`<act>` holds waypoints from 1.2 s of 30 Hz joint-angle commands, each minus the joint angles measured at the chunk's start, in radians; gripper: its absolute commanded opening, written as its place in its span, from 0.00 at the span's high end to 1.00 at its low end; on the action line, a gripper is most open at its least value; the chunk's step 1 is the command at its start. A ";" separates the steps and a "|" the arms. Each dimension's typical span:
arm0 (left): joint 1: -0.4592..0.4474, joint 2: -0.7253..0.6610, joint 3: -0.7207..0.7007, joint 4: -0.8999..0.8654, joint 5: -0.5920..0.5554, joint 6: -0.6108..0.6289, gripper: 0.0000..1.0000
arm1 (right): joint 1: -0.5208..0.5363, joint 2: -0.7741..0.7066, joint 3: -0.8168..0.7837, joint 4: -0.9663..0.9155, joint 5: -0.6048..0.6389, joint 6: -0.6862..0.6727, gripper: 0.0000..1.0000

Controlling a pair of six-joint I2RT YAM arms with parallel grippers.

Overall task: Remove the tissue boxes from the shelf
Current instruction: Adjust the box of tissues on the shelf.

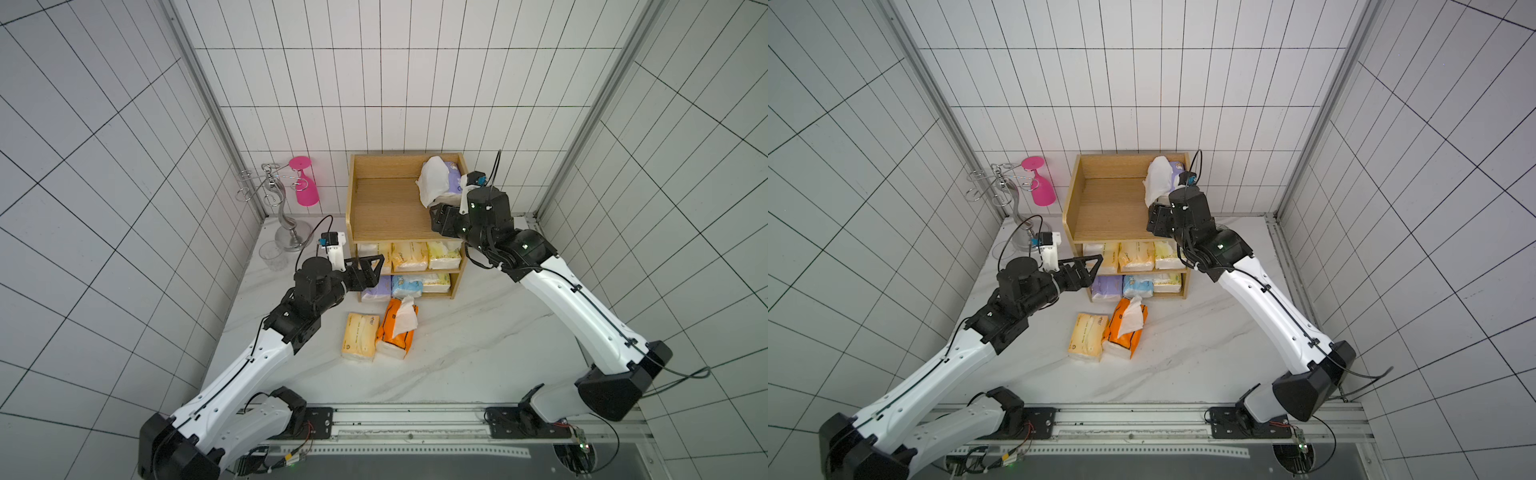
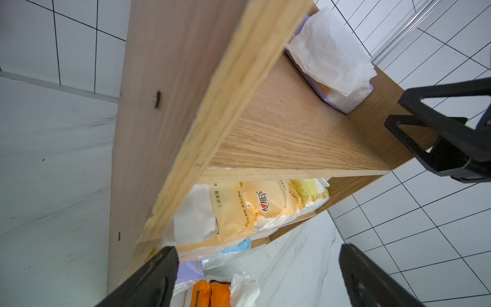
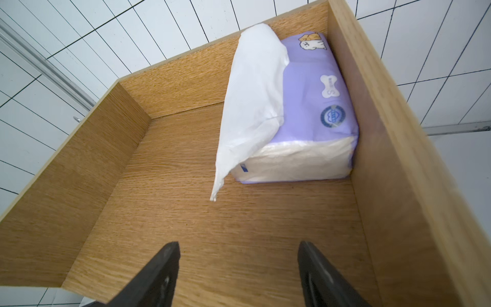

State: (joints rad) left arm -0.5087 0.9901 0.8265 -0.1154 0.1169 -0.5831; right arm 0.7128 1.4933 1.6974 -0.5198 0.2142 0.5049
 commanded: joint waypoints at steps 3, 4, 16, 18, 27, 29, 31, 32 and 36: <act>0.003 -0.034 -0.027 0.015 0.021 -0.001 0.02 | -0.038 0.049 0.024 0.008 -0.008 0.009 0.31; 0.003 -0.040 -0.031 0.009 0.020 -0.001 0.02 | -0.038 0.054 0.024 0.011 -0.011 0.010 0.33; 0.003 -0.083 -0.063 -0.001 0.025 0.005 0.02 | -0.029 0.110 0.049 0.117 -0.037 0.009 0.32; 0.002 -0.083 -0.062 -0.004 0.026 0.009 0.02 | -0.028 0.125 0.061 0.132 -0.018 0.008 0.30; 0.003 -0.120 -0.088 -0.017 0.037 0.008 0.02 | -0.029 0.206 0.118 0.127 0.021 -0.024 0.44; 0.003 -0.128 -0.099 -0.019 0.035 0.007 0.02 | -0.029 0.202 0.117 0.128 0.020 -0.033 0.52; 0.003 -0.133 -0.105 -0.019 0.035 0.005 0.02 | -0.028 0.192 0.116 0.126 0.007 -0.045 0.63; 0.002 -0.133 -0.107 -0.017 0.035 0.005 0.02 | -0.027 0.184 0.118 0.120 0.000 -0.048 0.69; 0.003 -0.128 -0.107 -0.011 0.038 -0.001 0.02 | -0.023 0.148 0.096 0.109 -0.027 -0.061 0.87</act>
State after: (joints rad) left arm -0.5083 0.8669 0.7277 -0.1318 0.1467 -0.5861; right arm 0.6872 1.6840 1.7687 -0.4129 0.2047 0.4637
